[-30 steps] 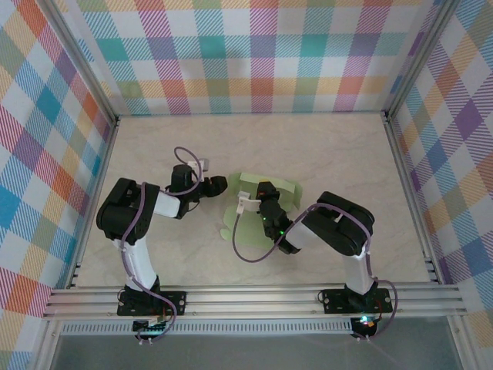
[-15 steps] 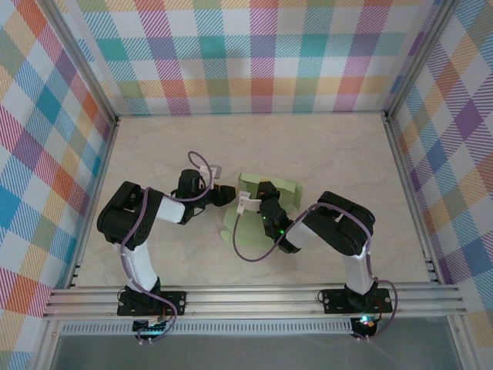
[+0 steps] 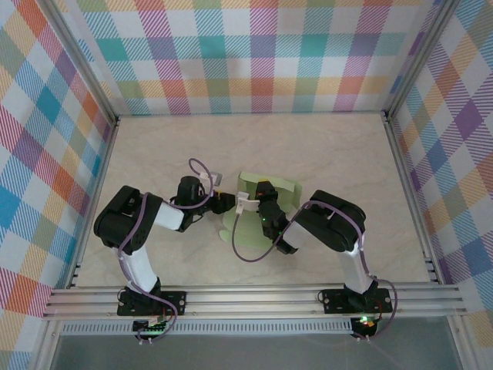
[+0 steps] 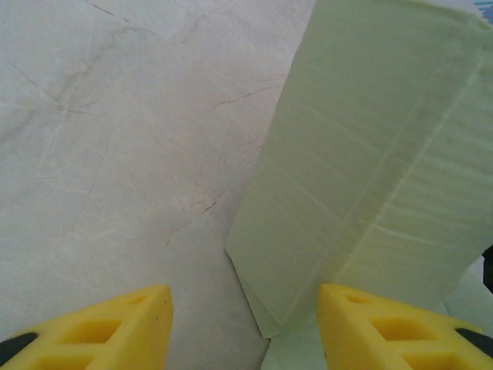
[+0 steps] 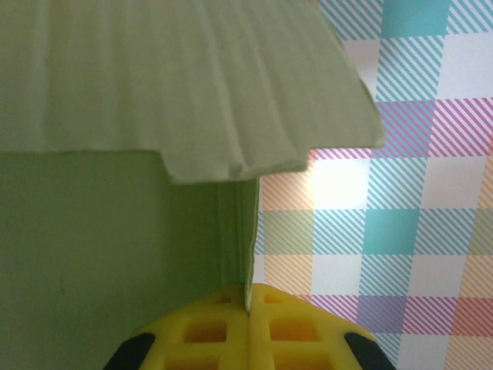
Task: Fold the paper box
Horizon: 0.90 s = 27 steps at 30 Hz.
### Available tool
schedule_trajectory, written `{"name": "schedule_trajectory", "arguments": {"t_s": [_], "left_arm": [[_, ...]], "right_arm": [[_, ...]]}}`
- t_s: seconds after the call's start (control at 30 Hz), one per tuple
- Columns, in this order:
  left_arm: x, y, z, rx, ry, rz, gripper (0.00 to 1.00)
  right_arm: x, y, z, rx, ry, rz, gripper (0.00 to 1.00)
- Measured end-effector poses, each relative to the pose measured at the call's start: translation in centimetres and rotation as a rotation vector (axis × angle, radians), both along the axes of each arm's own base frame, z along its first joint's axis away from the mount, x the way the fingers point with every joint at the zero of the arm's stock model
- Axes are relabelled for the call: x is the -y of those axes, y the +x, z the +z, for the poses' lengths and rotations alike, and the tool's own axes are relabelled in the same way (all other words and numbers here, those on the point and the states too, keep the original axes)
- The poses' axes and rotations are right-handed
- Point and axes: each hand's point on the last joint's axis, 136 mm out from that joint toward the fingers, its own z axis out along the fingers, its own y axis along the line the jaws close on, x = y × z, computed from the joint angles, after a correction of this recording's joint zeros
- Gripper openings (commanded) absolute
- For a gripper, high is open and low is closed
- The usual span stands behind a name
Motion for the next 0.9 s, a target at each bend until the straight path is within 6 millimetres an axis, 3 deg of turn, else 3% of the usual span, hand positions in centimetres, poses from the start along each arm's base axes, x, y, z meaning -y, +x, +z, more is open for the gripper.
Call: {"name": "schedule_trajectory", "arguments": {"t_s": [0.13,0.43,0.9], "left_arm": [[0.0,-0.1,0.2,0.006,0.0,-0.003,0.53],[0.4,-0.2,3.5,0.083,-0.035,-0.027,0.56],[2.8,0.1,2.8,0.088,0.013,-0.111,0.5]], "right_arm": [[-0.1,-0.2,0.1,0.003,0.002,-0.001,0.0],[0.2,-0.7,0.3,-0.001,0.003,0.004,0.0],[0.7,-1.8,1.8,-0.159,0.091,0.021,0.0]]}}
